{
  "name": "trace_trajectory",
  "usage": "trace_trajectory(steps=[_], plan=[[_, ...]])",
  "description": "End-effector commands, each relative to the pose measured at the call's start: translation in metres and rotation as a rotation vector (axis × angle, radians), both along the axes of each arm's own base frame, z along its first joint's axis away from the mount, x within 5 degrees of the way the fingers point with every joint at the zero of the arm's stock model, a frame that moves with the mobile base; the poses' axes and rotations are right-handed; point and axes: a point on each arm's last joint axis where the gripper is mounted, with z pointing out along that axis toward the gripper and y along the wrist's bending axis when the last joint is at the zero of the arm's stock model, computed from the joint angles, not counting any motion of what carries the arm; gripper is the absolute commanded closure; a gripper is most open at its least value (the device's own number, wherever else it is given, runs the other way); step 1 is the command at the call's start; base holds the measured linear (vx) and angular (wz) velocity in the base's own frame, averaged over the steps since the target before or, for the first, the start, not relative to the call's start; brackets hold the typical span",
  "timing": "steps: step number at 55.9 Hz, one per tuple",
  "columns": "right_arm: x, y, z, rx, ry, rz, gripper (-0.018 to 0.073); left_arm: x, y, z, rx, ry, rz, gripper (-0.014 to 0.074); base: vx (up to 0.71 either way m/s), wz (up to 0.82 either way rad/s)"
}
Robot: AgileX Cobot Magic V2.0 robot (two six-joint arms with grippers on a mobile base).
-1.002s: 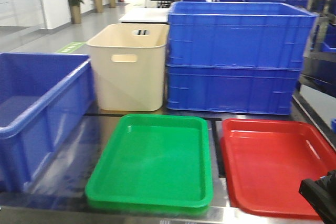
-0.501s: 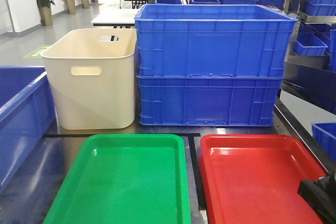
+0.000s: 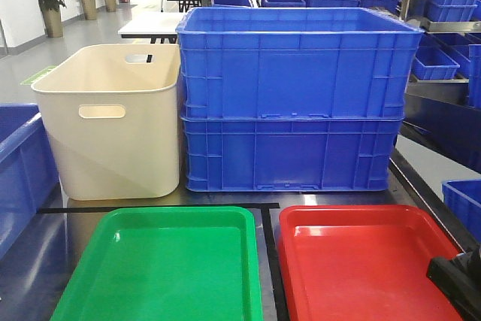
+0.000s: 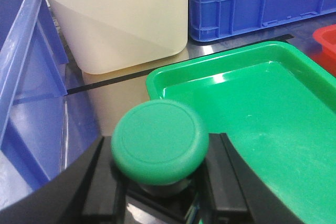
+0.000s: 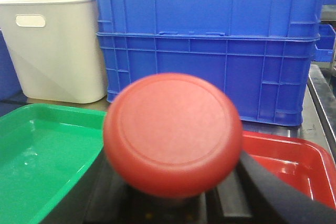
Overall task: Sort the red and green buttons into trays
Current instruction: 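Lower the green button into the green tray and red into red tray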
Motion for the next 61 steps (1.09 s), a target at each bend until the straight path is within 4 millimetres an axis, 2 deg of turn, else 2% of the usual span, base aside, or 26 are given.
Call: trace_trajectory(steps=[1, 48, 53, 61], plan=[[-0.001, 0.003, 0.014, 0.033, -0.055, 0.033, 0.0568, 0.001, -0.002, 0.017, -0.046, -0.11, -0.012, 0.0594, 0.03, -0.03], [-0.002, 0.005, 0.016, 0.061, -0.07, 0.059, 0.0568, 0.002, -0.003, 0.022, -0.075, -0.154, -0.02, 0.0595, 0.0, 0.0], [0.003, 0.005, 0.013, 0.067, -0.048, 0.062, 0.0568, 0.009, -0.007, 0.023, -0.145, -0.175, -0.026, 0.0595, 0.0, 0.0], [0.012, 0.009, 0.005, 0.007, -0.035, 0.102, 0.0568, 0.036, -0.017, 0.015, -0.192, -0.178, -0.029, 0.0595, 0.0, 0.0]])
